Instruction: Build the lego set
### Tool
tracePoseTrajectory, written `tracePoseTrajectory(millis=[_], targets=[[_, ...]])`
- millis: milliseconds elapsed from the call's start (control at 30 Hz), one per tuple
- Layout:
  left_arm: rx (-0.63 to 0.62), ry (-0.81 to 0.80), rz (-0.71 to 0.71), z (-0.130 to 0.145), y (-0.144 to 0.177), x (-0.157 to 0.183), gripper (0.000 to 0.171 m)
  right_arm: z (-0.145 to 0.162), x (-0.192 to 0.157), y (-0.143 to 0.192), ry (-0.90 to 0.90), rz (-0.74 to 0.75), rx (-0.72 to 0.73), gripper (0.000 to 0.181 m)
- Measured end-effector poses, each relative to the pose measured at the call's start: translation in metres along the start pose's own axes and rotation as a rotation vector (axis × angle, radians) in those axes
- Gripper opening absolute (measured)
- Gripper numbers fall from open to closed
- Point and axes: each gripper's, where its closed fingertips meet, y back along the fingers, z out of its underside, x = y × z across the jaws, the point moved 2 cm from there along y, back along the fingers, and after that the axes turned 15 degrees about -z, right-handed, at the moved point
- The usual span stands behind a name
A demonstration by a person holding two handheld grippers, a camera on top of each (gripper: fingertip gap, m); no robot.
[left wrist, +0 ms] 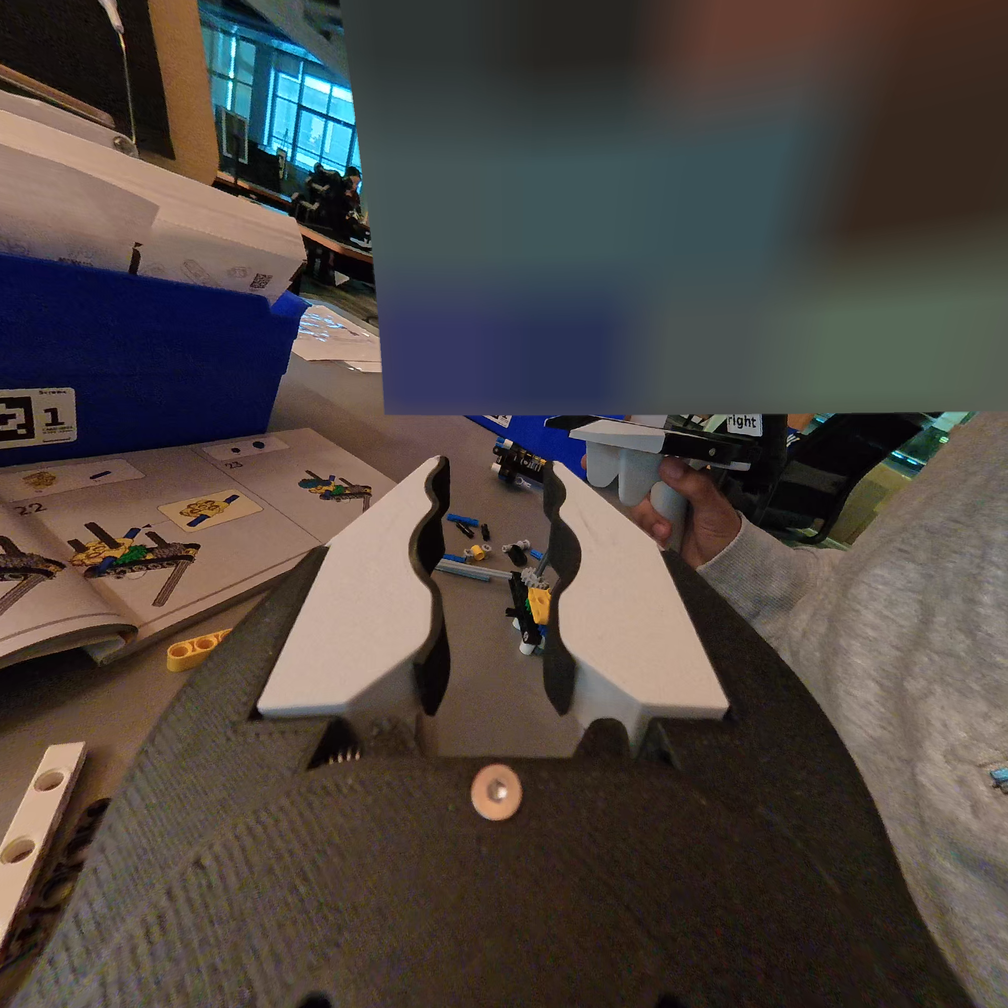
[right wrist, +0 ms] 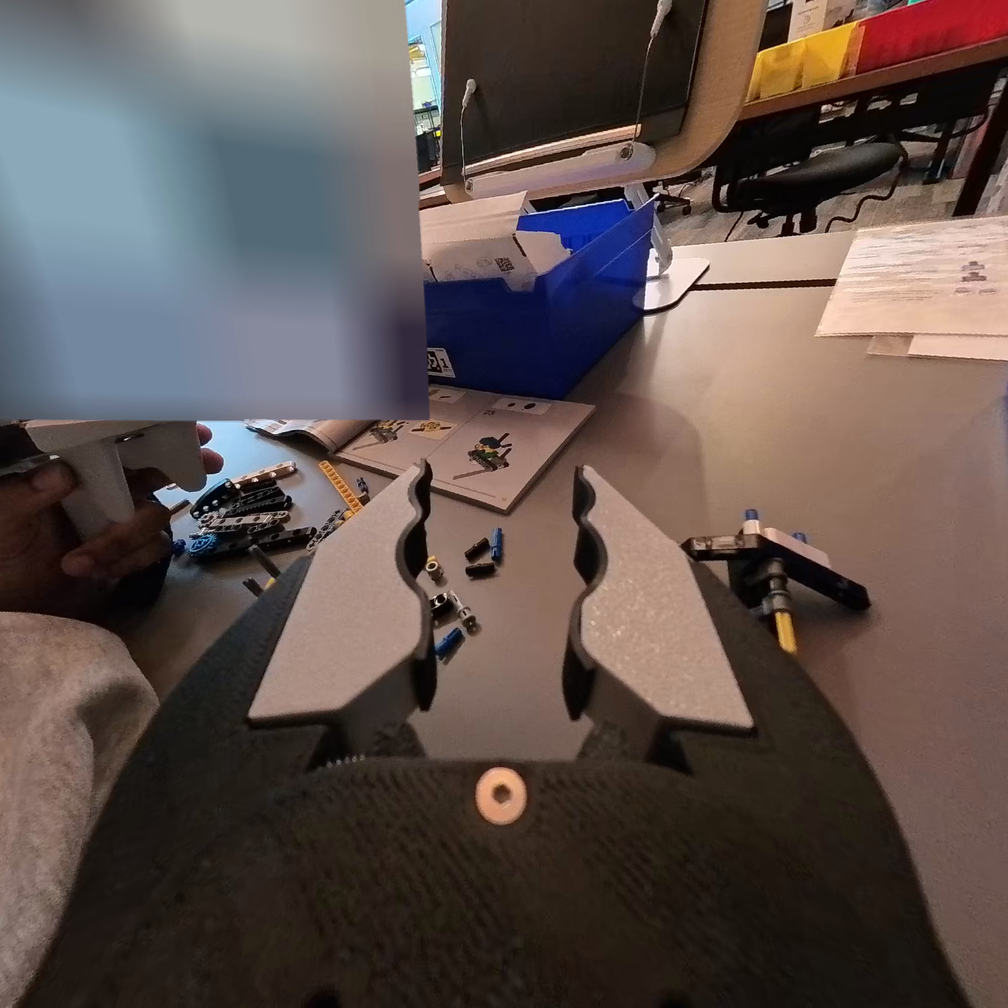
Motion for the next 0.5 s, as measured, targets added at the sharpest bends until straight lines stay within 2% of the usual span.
tracePoseTrajectory(millis=[500], targets=[[0.008,-0.021,-0.004,-0.0001,0.0004,0.0017,0.033,0.0013,-0.0052,-0.0009,0.022,-0.010,-0.011,0.052]])
